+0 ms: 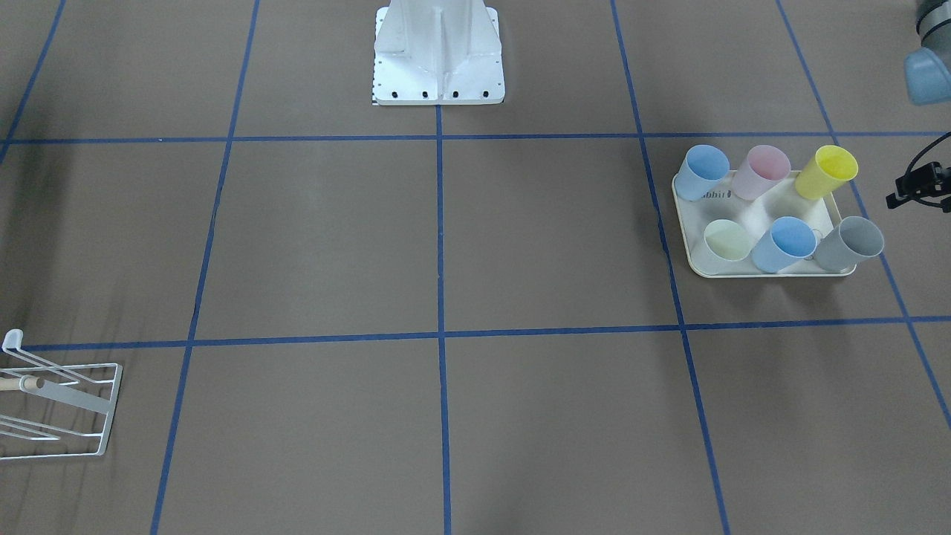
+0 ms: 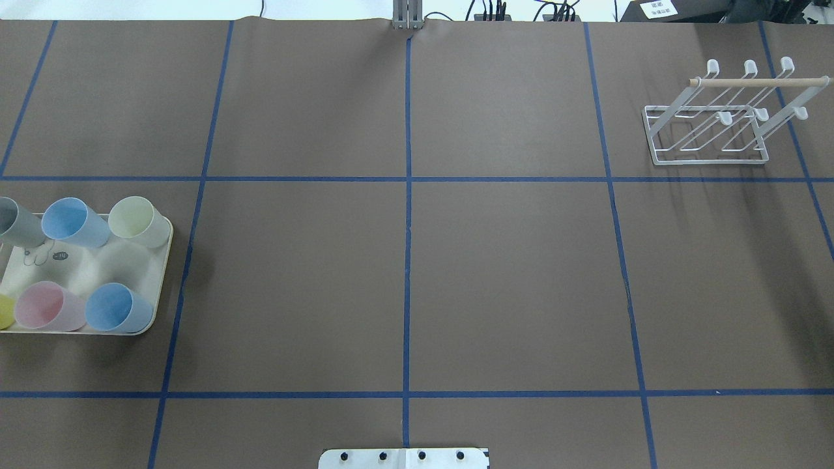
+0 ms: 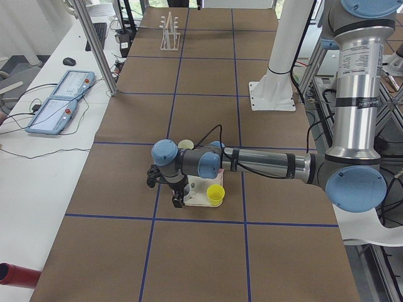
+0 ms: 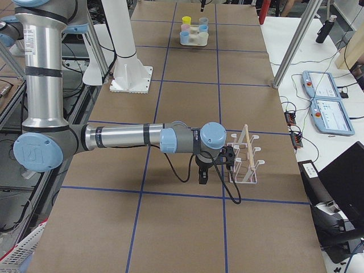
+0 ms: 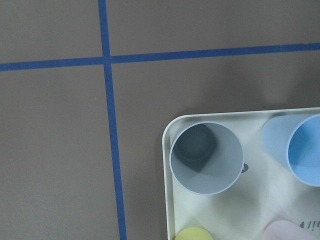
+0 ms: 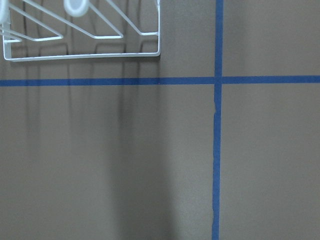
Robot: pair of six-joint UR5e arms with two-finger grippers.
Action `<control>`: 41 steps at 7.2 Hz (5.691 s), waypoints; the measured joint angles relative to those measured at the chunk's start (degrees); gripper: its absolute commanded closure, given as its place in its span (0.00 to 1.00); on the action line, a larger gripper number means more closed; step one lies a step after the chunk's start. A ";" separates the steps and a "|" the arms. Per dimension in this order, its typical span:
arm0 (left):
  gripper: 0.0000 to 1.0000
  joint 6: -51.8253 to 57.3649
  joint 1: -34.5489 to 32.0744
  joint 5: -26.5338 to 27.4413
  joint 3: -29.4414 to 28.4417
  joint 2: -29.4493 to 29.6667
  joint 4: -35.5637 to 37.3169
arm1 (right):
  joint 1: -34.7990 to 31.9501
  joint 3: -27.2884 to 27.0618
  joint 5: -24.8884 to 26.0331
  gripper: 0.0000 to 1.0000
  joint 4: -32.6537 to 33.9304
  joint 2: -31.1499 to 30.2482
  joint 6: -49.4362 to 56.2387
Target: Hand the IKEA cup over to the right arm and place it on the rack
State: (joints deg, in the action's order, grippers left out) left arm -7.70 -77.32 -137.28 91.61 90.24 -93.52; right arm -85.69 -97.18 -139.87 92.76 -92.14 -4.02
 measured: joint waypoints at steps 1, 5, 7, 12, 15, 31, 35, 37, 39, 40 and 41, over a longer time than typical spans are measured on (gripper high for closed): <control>0.00 -0.91 0.50 -0.01 -2.66 1.67 -1.27 | 0.31 0.05 -0.03 0.01 -0.20 0.02 0.04; 0.11 -1.74 3.81 -0.05 -6.50 3.24 -2.33 | 1.49 0.22 0.04 0.01 -0.28 0.03 -0.01; 0.50 -1.71 4.98 -0.09 -7.96 3.23 -2.87 | 1.79 0.23 -0.19 0.01 -0.22 0.02 -0.13; 1.00 -1.99 4.42 -0.24 -5.44 3.27 -1.98 | 1.90 0.46 -0.46 0.01 -0.22 0.29 -0.19; 1.00 -1.42 -2.84 0.20 7.04 6.57 15.38 | 2.35 -0.20 -0.13 0.01 -2.98 4.08 -4.35; 1.00 -82.55 12.71 -14.09 14.61 39.62 -11.86 | 54.21 -5.87 56.49 0.02 -78.77 31.14 -102.94; 1.00 -113.90 12.90 -5.60 11.06 35.27 -48.98 | 54.31 -5.79 56.71 0.02 -86.59 31.71 -112.28; 1.00 -132.99 13.26 -4.59 7.34 34.34 -66.61 | 54.40 -5.82 56.80 0.02 -88.54 31.78 -114.22; 1.00 -147.33 15.43 -2.65 6.35 34.21 -78.81 | 54.62 -5.75 56.69 0.01 -90.01 32.43 -115.22; 1.00 -152.32 17.13 -1.38 6.23 34.17 -83.24 | 54.72 -5.76 56.54 0.01 -90.31 33.55 -115.50; 1.00 -156.23 18.54 -0.72 6.18 34.14 -86.47 | 54.82 -5.79 56.41 0.01 -90.55 34.67 -115.62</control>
State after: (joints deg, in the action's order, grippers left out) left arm -163.93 -58.77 -138.00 97.78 124.38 -179.99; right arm -30.87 -102.97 -83.46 2.21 -57.47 -119.65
